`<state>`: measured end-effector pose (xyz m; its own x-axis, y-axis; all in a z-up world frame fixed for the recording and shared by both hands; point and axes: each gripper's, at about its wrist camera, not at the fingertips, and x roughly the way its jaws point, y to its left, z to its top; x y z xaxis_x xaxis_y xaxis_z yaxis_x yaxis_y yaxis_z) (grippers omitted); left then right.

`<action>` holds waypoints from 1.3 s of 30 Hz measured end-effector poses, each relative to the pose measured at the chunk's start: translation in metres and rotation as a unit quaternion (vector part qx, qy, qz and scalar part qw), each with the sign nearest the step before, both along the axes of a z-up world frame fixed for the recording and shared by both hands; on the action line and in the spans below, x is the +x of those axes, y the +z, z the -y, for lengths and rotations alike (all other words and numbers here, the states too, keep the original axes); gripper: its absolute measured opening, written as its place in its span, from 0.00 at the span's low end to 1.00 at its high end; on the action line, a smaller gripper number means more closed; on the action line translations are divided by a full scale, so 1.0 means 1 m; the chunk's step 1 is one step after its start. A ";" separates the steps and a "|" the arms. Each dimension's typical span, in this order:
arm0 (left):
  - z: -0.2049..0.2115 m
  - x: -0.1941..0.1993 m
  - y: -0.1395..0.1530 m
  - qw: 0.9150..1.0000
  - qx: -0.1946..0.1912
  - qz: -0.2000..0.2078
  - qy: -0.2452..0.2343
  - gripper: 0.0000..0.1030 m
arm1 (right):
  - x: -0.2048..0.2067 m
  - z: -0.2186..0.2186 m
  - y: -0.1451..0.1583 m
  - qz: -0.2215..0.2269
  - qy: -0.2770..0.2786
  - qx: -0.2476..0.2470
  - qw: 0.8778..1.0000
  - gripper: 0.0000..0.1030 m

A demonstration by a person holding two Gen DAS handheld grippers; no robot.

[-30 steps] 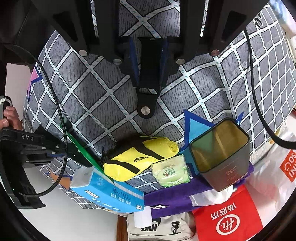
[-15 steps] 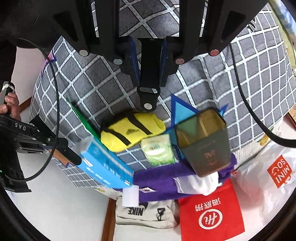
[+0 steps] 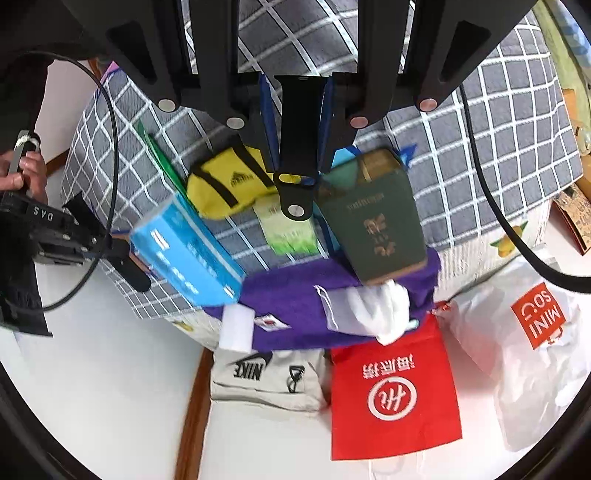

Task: Organize soft objects
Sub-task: 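Carry both black straps up onto the purple towel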

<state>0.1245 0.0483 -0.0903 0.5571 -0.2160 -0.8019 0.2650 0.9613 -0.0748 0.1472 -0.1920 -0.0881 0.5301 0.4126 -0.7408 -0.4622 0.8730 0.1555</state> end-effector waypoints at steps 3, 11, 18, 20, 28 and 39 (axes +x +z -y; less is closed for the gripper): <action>-0.007 0.013 0.004 1.000 0.000 0.003 0.011 0.20 | 0.008 0.000 0.004 0.004 -0.002 0.001 1.000 0.03; -0.014 0.044 0.015 1.000 -0.004 0.012 0.016 0.20 | 0.036 -0.005 0.020 0.023 -0.001 -0.006 1.000 0.03; -0.017 0.073 0.020 1.000 -0.012 0.015 0.016 0.20 | 0.061 -0.013 0.033 0.036 -0.009 -0.007 0.999 0.03; -0.017 0.083 0.020 1.000 -0.017 0.013 0.013 0.20 | 0.068 -0.015 0.034 0.037 -0.011 -0.007 0.999 0.03; -0.020 0.123 0.018 1.000 -0.015 0.007 0.016 0.20 | 0.111 -0.023 0.034 0.035 -0.022 -0.006 0.999 0.03; -0.035 0.177 0.011 0.999 -0.014 -0.005 0.035 0.20 | 0.164 -0.039 0.028 0.032 -0.012 -0.019 0.999 0.03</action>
